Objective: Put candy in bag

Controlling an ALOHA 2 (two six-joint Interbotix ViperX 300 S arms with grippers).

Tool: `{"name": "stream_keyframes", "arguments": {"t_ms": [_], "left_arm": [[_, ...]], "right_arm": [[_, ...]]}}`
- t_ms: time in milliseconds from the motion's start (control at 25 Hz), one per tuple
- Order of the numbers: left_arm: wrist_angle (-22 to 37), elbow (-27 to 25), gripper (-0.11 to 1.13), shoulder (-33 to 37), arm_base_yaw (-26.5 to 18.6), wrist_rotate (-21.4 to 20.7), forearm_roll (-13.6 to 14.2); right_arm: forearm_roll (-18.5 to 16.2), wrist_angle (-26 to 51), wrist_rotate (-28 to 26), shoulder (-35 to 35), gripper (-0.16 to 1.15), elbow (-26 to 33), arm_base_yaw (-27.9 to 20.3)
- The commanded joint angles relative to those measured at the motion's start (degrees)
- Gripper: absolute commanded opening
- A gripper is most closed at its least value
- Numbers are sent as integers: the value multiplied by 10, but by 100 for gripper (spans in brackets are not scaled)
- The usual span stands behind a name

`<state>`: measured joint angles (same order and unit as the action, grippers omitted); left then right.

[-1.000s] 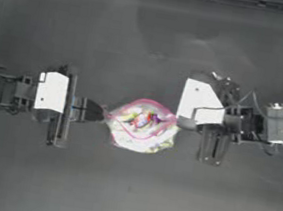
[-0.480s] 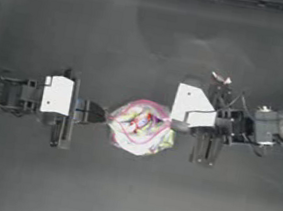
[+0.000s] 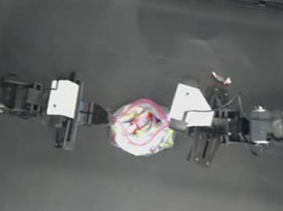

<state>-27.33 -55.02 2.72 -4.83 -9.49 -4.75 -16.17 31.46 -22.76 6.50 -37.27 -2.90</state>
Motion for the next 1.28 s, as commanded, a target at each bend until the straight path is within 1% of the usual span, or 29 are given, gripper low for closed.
{"name": "stream_keyframes", "arguments": {"t_ms": [40, 520, 640, 720, 760, 840, 920, 1080, 1120, 1160, 1200, 1280], "left_arm": [[-7, 6, 5, -1, 0, -1, -1], [-7, 4, 5, -9, 0, -2, 0], [-9, 4, 5, -10, 0, -3, 0], [-11, 4, 5, -10, 0, -3, 0], [-13, 4, 5, -10, 0, -3, 0], [-14, 4, 5, -9, 0, -3, 0], [-14, 4, 5, -9, 0, -3, 0], [-14, 4, 5, -9, 0, -3, 0], [-14, 4, 5, -9, 0, -3, 0], [-14, 4, 5, -9, 0, -3, 0], [-14, 4, 5, -9, 0, -3, 0], [-14, 4, 5, -9, 0, -3, -1]], "right_arm": [[1, -13, -1, 5, 4, 2, -2], [1, -24, 4, -2, 4, 1, -4], [1, -24, 5, -2, 6, 1, -4], [1, -24, 7, -2, 10, 1, -4], [2, -25, 7, -2, 14, 2, -2], [6, -29, 8, -1, 28, 2, -1], [14, -31, 9, -1, 48, 2, -1], [25, -32, 8, 0, 90, 2, -1], [25, -31, 8, 0, 97, 2, -1], [25, -30, 7, 2, 104, 2, -3], [26, -29, 7, 3, 105, 3, -3], [27, -28, 7, 6, 102, 4, -3]]}}
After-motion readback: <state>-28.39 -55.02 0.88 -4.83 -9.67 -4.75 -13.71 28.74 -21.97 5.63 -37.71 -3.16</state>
